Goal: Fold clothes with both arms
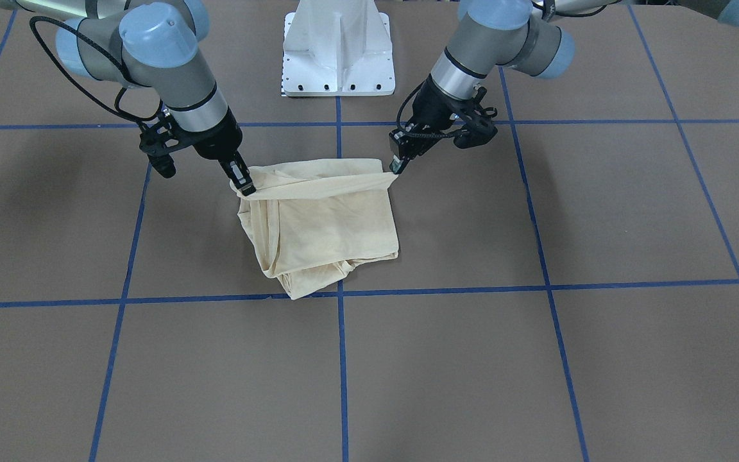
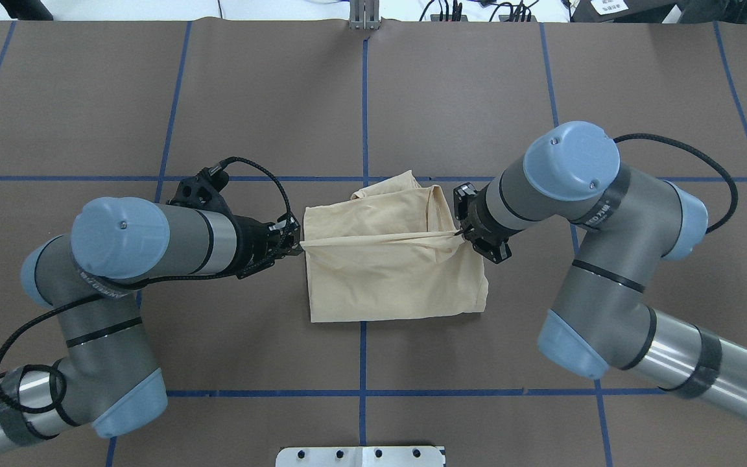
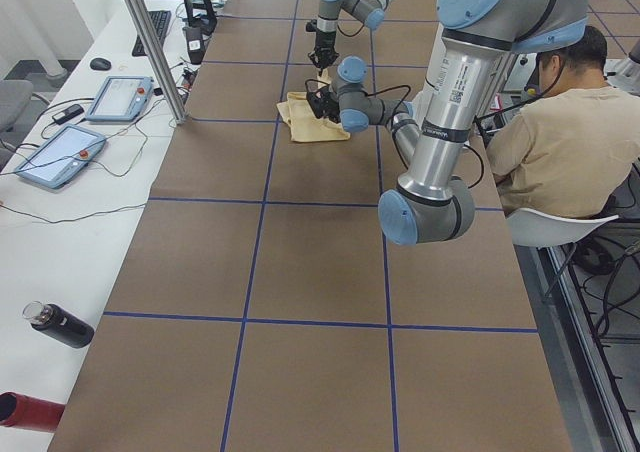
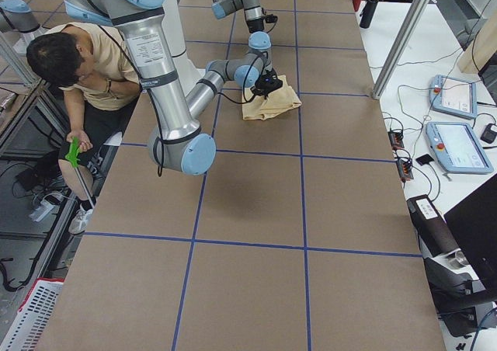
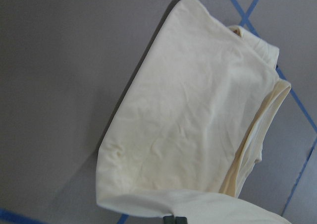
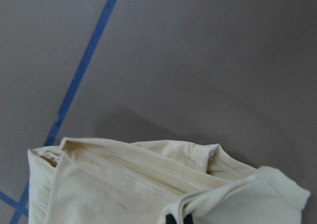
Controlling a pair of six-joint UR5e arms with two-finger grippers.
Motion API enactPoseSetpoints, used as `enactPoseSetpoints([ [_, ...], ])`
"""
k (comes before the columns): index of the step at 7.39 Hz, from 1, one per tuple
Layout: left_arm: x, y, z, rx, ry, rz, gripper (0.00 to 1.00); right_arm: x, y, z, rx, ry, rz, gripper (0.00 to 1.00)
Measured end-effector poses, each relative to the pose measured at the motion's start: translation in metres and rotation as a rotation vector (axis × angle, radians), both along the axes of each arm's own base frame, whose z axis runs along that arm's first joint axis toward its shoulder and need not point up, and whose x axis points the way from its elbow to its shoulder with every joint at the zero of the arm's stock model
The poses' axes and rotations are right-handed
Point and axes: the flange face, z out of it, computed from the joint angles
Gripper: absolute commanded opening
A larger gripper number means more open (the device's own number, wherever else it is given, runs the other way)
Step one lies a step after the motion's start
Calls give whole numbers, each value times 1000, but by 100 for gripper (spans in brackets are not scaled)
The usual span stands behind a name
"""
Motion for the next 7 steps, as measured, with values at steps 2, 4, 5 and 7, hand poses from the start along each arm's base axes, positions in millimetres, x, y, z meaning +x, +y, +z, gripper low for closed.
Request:
enactPoseSetpoints([
  [2,12,-32,14,5,-27,-27,0,-18,-45,13,17,-12,7,0],
  [4,26,-58,27,9,-28,-51,0,-38,-85,26,29,-29,21,0],
  [5,30,-73,34,13,-29,-65,0,-44,-104,28,35,-29,24,0],
  [7,29,-100,48,47,-56,-84,33,-57,-143,23,49,-9,19,100],
])
